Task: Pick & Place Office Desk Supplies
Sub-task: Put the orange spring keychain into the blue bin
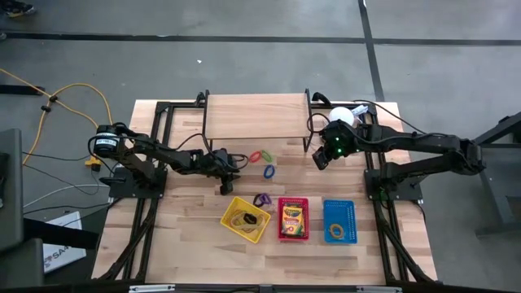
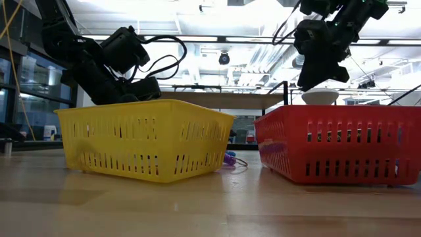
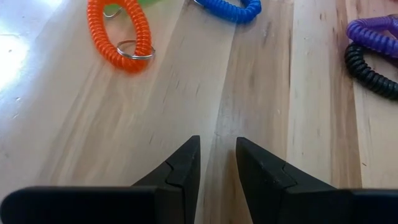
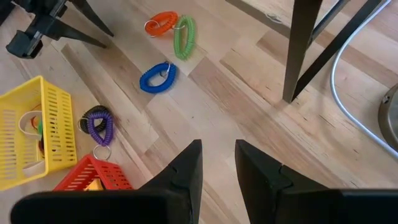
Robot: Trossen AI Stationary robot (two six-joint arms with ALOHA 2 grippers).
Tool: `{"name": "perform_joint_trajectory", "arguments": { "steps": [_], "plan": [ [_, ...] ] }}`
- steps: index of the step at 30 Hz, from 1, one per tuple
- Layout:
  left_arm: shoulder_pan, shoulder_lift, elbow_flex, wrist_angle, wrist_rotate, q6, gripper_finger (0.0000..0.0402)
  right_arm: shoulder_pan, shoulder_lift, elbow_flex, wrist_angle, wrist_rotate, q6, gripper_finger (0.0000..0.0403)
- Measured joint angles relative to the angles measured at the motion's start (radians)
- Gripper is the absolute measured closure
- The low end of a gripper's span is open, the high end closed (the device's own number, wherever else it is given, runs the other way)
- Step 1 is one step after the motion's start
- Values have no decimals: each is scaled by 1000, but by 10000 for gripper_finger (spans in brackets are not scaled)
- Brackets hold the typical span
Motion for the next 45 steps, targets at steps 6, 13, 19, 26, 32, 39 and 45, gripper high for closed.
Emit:
{"name": "perform_joint_trajectory", "arguments": {
  "steps": [6, 13, 19, 26, 32, 39, 45],
  "plan": [
    [0, 0, 0, 0, 2, 0, 303, 0, 0, 0, 0, 0, 0, 320],
    [0, 0, 0, 0, 2, 3, 303, 0, 0, 0, 0, 0, 0, 320],
    [0, 0, 0, 0, 3, 3, 303, 0, 0, 0, 0, 0, 0, 320],
    [0, 0, 0, 2, -3, 17, 303, 0, 0, 0, 0, 0, 0, 320],
    [0, 0, 0, 13, -28, 55, 303, 0, 0, 0, 0, 0, 0, 320],
    [0, -6, 0, 101, -28, 83, 303, 0, 0, 0, -1, 0, 0, 320],
    [10, -38, 29, 135, -33, 113, 303, 0, 0, 0, 3, 0, 0, 320]
  ]
}}
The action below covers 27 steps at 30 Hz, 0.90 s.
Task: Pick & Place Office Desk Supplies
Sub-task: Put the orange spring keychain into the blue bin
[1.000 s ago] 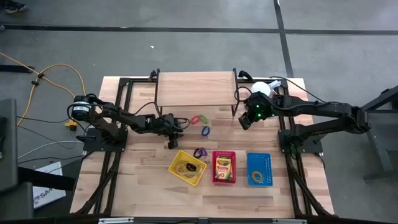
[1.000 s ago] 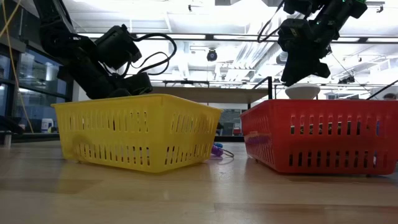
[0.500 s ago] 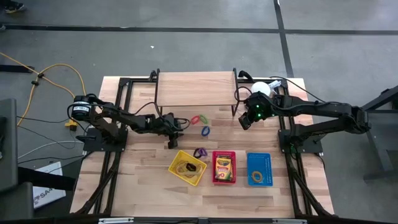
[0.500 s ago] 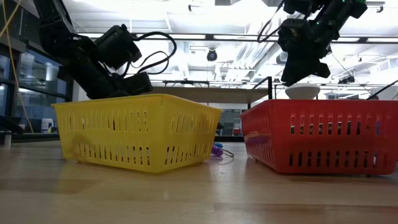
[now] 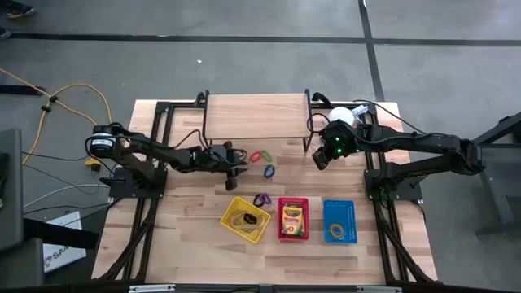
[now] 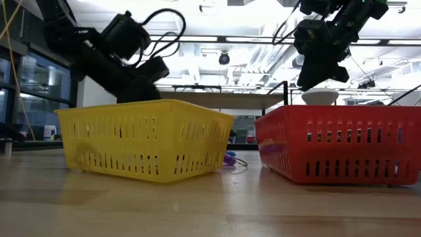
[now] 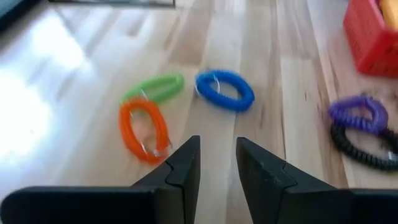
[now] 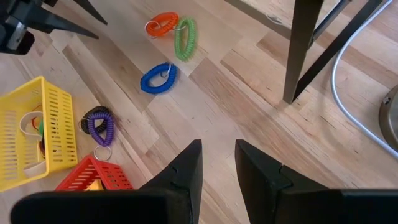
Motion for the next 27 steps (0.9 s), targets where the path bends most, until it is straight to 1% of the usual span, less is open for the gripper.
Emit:
{"name": "perform_joint_trajectory", "arguments": {
  "steps": [6, 11, 16, 19, 21, 27],
  "plan": [
    [-1, -10, 19, -3, 3, 41, 303, 0, 0, 0, 26, -4, 0, 320],
    [-1, -10, 24, -10, 79, 23, 303, 0, 0, 0, 46, -4, 0, 320],
    [-1, -10, 64, -71, 96, 11, 303, 0, 0, 0, 48, -3, 0, 320],
    [0, -10, 112, -139, 79, 15, 303, 0, 0, 0, 48, -3, 0, 320],
    [0, -10, 157, -216, 58, 15, 303, 0, 0, 0, 48, -3, 0, 320],
    [0, -10, 286, -457, -68, 14, 303, 0, 0, 0, 48, -3, 0, 320]
  ]
}}
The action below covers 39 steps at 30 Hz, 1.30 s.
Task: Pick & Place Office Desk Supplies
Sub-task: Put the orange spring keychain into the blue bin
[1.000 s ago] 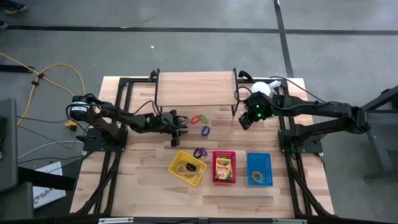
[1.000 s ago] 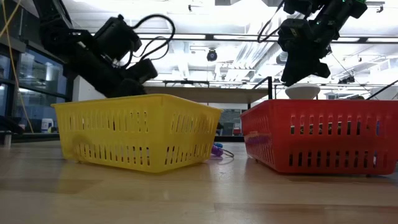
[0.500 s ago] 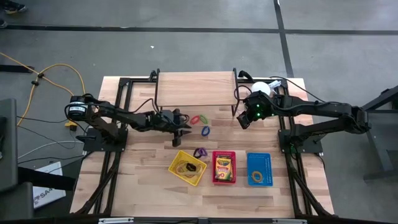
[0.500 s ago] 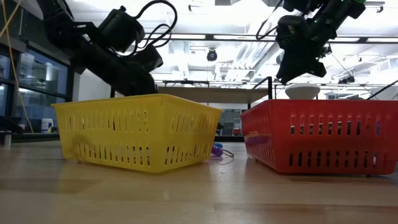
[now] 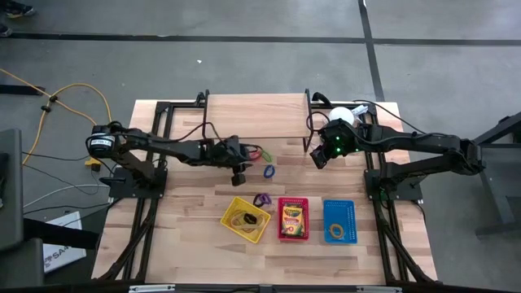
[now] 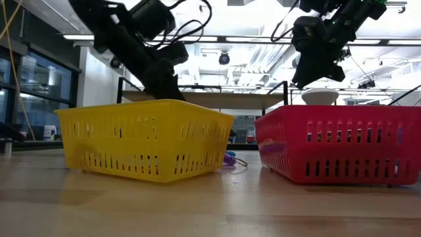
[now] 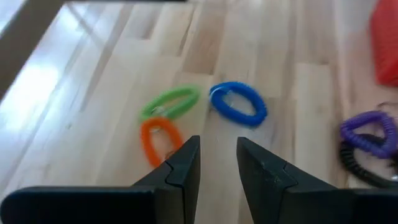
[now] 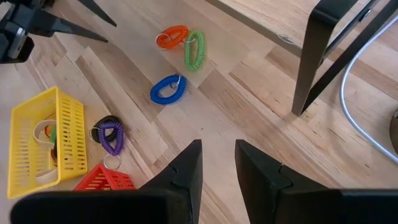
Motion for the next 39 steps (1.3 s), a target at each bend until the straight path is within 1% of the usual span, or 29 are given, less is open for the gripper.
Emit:
{"name": "perform_joint_trajectory", "arguments": {
  "steps": [3, 11, 16, 28, 35, 39],
  "plan": [
    [0, 0, 38, -66, -28, -9, 303, 0, 0, 0, 0, 0, 0, 320],
    [-6, 4, 86, -124, -74, -25, 303, 0, 0, 0, 0, 0, 0, 320],
    [-6, 60, 107, -129, -77, -29, 303, 0, 0, 0, 1, 1, 0, 320],
    [37, 253, 193, -128, -77, -80, 303, 0, 0, 0, 8, 0, 0, 320],
    [36, 275, 206, -123, -79, -83, 303, 0, 0, 0, 32, 1, 0, 320],
    [27, 275, 206, -127, -107, -85, 303, 0, 0, 0, 31, 0, 0, 320]
  ]
}}
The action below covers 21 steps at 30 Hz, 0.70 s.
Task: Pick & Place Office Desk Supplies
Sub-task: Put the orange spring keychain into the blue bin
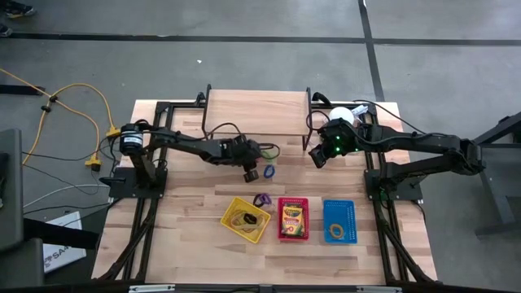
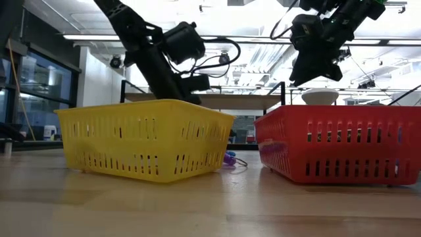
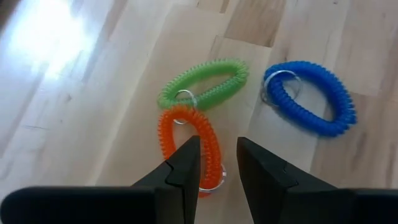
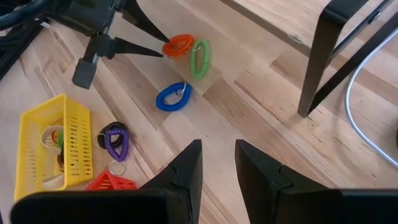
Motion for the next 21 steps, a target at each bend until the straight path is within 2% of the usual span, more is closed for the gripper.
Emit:
{"name": "perform_joint_trajectory", "arguments": {
  "steps": [11, 21],
  "plan": [
    [-107, 0, 0, 0, -266, 50, 303, 0, 0, 0, 14, 0, 0, 320],
    [-116, 48, 10, 0, -277, 13, 303, 0, 0, 0, 15, 0, 0, 320]
  ]
}}
